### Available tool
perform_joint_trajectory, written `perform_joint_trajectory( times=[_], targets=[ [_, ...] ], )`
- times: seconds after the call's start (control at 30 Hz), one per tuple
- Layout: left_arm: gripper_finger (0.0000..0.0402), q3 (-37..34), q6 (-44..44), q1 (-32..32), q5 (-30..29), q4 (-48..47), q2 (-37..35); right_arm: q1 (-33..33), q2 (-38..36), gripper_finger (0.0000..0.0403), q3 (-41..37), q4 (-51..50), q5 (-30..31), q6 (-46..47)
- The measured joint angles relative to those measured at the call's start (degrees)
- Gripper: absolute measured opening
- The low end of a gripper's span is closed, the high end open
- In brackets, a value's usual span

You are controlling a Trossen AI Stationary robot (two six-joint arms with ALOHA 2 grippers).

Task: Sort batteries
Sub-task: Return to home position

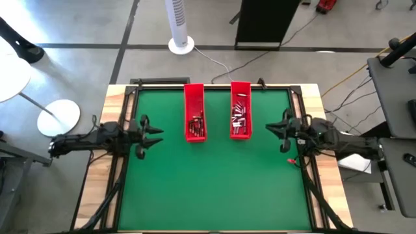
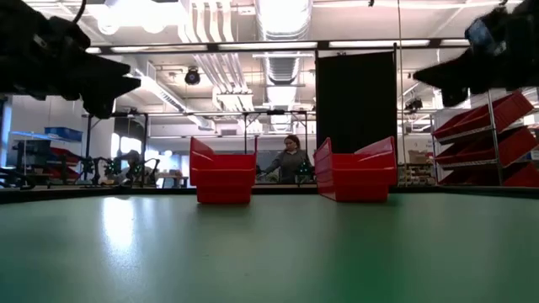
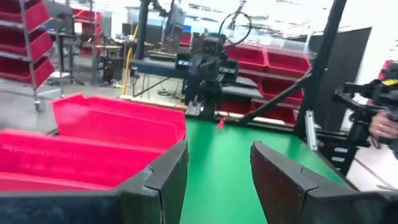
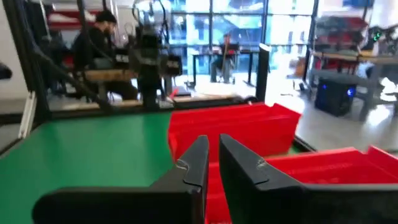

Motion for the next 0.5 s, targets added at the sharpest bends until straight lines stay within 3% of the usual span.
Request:
perform_joint_trajectory(
  times=[0.17,0.4,0.5],
  targets=[
    [0.0155,-3.8,-0.7,-0.1,-3.4,2.0,-0.4,0.0,1.5,0.0013,-6.9,9.2,-3.7,1.3],
    [0.0155,-3.8,3.9,-0.1,-4.8,5.1,-1.0,-0.1,1.3,0.0010,-6.9,4.1,-3.2,0.2],
    [0.0155,-3.8,4.1,0.0,-6.9,4.3,-0.7,-0.1,2.9,0.0013,-6.8,3.9,1.3,-1.4]
  ],
)
